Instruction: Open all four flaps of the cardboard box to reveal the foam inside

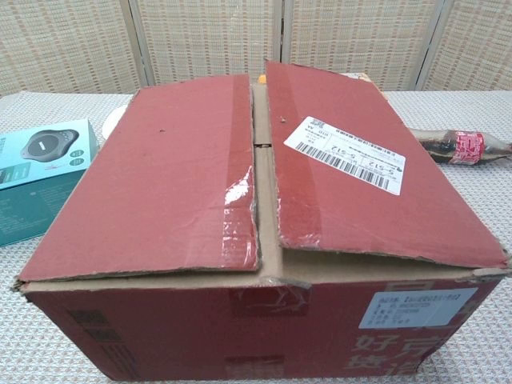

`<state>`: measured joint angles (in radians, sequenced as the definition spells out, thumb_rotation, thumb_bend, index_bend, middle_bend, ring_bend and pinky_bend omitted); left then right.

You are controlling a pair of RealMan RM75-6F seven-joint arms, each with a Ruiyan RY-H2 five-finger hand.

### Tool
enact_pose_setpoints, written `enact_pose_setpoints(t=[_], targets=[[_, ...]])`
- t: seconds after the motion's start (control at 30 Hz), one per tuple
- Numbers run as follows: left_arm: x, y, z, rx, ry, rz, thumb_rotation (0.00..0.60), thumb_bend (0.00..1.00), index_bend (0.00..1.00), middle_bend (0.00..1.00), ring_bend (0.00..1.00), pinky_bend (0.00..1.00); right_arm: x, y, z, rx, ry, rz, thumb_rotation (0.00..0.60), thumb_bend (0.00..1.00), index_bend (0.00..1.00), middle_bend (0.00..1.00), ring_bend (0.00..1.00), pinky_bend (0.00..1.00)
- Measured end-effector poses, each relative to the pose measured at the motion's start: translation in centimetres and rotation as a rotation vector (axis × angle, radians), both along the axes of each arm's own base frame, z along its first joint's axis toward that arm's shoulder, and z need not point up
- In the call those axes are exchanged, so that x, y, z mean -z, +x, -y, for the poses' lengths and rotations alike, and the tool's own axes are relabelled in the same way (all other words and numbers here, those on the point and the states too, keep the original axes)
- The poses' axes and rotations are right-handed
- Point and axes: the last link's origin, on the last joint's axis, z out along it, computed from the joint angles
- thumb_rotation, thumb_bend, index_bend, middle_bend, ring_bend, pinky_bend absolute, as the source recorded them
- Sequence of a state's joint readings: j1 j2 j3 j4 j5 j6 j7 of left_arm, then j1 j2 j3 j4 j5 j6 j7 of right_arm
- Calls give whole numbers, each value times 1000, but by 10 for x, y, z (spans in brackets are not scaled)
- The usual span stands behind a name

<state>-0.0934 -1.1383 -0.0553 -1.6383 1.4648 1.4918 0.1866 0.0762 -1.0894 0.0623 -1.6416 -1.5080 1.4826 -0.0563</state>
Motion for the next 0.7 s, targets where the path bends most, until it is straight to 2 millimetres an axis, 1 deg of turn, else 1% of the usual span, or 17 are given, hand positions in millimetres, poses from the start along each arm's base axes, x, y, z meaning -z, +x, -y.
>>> enact_pose_setpoints(t=[0.3, 0.43, 0.6, 0.7], targets=[[0, 0, 2, -6, -2, -1, 600, 278, 77, 87, 102, 0, -1, 1, -1, -8, 13, 5, 600, 52, 112, 33, 121, 68], [-1, 1, 2, -11, -2, 2, 600, 277, 86, 87, 102, 0, -2, 4, -2, -28, 26, 12, 600, 52, 112, 44, 126, 68], [-4, 4, 1, -4, 4, 4, 600, 277, 89, 87, 103, 0, -7, 17, -1, -89, 65, 31, 600, 52, 112, 52, 129, 68], [-5, 6, 1, 0, 6, 6, 600, 277, 92, 87, 105, 0, -11, 33, 2, -147, 110, 33, 600, 52, 112, 53, 129, 68]])
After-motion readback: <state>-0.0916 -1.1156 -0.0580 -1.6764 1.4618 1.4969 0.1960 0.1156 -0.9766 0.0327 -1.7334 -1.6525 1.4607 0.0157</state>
